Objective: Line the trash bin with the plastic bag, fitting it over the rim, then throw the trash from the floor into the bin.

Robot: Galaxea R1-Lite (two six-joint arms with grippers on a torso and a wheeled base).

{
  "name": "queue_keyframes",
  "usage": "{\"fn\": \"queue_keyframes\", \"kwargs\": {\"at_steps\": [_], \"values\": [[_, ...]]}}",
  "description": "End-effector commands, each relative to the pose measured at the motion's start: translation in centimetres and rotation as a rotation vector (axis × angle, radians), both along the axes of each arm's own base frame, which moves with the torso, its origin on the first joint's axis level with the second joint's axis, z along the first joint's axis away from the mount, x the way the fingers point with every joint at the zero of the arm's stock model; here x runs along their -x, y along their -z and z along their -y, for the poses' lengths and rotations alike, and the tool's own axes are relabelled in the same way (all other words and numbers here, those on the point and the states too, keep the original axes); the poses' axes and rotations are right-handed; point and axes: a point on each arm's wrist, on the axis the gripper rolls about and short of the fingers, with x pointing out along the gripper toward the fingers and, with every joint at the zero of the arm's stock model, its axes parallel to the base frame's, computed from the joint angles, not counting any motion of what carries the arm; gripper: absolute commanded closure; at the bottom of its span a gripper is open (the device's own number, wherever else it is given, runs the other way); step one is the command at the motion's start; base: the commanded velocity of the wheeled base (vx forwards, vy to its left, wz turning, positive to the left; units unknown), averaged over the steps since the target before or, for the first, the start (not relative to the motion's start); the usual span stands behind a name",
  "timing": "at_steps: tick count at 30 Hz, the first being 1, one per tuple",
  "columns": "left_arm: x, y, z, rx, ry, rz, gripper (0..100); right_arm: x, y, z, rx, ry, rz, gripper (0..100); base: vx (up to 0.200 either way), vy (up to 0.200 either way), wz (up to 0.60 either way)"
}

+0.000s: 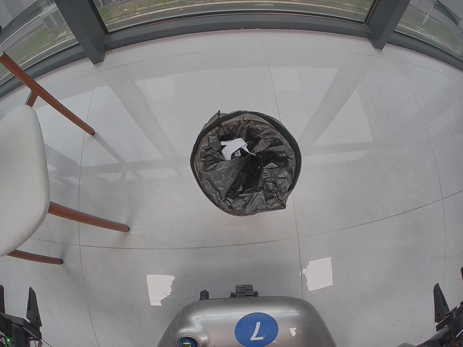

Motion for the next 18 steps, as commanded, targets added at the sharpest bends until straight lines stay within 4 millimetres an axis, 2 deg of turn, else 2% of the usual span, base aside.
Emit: {"fn": "queue_keyframes", "kwargs": {"at_steps": [1, 2, 6, 18], "values": [[0.01, 0.14, 0.29, 0.013, 0.078, 0.017, 0, -0.03, 0.43, 0.0, 0.0, -0.002, -0.004, 0, 0.0, 0.0, 0.0], [0.21, 0.2, 0.47, 0.013, 0.221, 0.048, 0, -0.03, 0.43, 0.0, 0.0, -0.002, -0.004, 0, 0.0, 0.0, 0.0], [0.12, 0.79, 0.97, 0.011, 0.455, 0.02, 0, -0.03, 0.43, 0.0, 0.0, -0.002, -0.004, 0, 0.0, 0.0, 0.0], [0.12, 0.82, 0.93, 0.015, 0.437, 0.018, 0, -0.03, 0.43, -0.02, 0.003, -0.009, -0.004, 0, 0.0, 0.0, 0.0]]}}
